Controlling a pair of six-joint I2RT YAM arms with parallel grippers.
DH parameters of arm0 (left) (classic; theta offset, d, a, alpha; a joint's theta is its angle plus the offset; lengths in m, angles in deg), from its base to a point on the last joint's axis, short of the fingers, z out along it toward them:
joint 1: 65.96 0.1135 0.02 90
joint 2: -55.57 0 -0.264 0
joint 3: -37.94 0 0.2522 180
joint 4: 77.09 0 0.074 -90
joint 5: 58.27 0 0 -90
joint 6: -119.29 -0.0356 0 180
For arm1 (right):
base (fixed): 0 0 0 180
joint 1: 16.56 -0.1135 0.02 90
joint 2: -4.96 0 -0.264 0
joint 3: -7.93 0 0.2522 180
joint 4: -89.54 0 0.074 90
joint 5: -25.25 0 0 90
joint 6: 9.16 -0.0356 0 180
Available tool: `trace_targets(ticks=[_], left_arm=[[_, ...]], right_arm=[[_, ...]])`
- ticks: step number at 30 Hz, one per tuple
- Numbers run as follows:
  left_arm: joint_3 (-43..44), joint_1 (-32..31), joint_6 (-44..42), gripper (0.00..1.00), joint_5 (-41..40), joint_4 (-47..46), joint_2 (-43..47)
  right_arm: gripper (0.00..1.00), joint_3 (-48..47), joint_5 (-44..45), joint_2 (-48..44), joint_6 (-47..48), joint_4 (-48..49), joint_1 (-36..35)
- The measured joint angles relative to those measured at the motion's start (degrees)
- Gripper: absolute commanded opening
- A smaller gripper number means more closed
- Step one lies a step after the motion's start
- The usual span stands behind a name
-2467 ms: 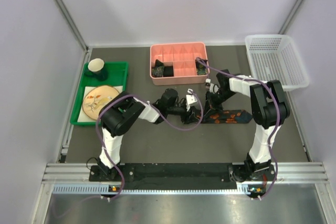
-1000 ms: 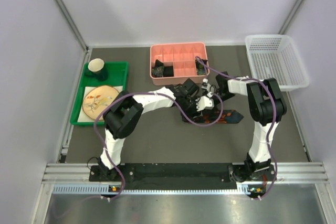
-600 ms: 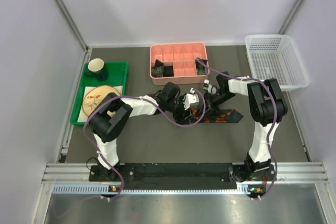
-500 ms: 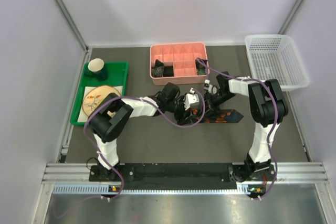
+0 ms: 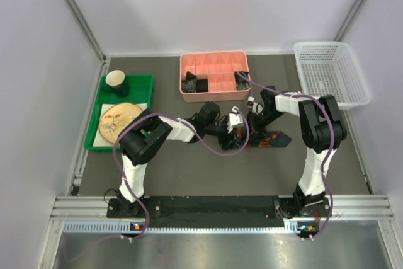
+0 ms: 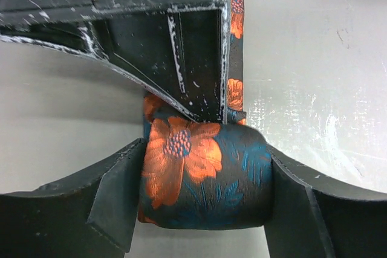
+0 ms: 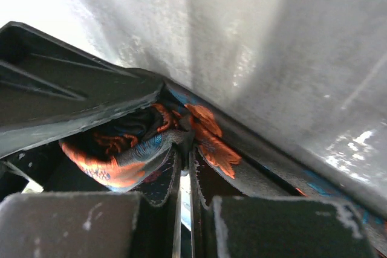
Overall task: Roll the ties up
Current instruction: Roll the tie at the center of the board.
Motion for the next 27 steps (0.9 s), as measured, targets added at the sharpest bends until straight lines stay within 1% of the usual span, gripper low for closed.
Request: trace_targets(ticks=[1,3,4,7,8,10,11,14,17,19,20,23,27], left_arm=[[0.0,-0.07,0.44,0.64,0.11,-0.33,-0.5],[0.0,-0.07,1.4,0.58,0.31,-1.09,-0.94],[0.0,-0.07,1.9,0.52,0.55,-1.4,-1.01],[0.02,-0.42,2.93,0.46,1.01,-2.14,-1.03],[0.04,-0.5,3.06,0.38,1.03,-2.21,-1.05],[0.2,-0.7,3.17,0.32,0.98,-1.97,-1.14],[0.66,-0.96,2.93,0.28,0.9,-1.09,-1.14],[3.1,-1.79,0.9,0.19,-0.98,4.33,-1.14],[6.34,-2.69,-2.03,0.15,-3.63,12.07,-0.87],[8.74,-3.28,-4.87,0.12,-6.14,18.23,-0.57],[9.42,-3.5,-6.1,0.11,-7.41,20.44,-0.31],[10.88,-4.09,-9.9,0.1,-11.69,27.52,0.9],[13.66,-4.22,-13.14,0.1,-15.1,35.74,1.14]], right_arm=[[0.0,0.0,0.39,-0.02,0.0,-0.11,0.0],[0.0,0.0,0.81,-0.02,0.0,-0.2,-0.02],[0.0,0.0,0.87,-0.02,0.0,-0.2,-0.04],[0.0,0.0,0.96,-0.02,0.02,-0.15,-0.09],[0.0,0.0,0.9,-0.04,0.02,-0.11,-0.09],[0.0,0.0,0.81,-0.07,0.02,-0.02,-0.17],[0.0,0.0,0.74,-0.07,0.07,0.09,-0.24],[0.0,0.0,0.66,-0.09,0.04,0.17,-0.33],[0.0,0.0,0.35,-0.09,0.15,0.17,-0.35],[0.07,0.0,-0.02,-0.09,0.24,0.39,-0.39],[0.13,0.0,-0.52,-0.11,0.31,0.7,-0.5],[0.19,0.0,-2.05,-0.11,1.16,1.6,-0.74],[0.2,-0.02,-4.28,-0.13,3.32,1.36,0.31]])
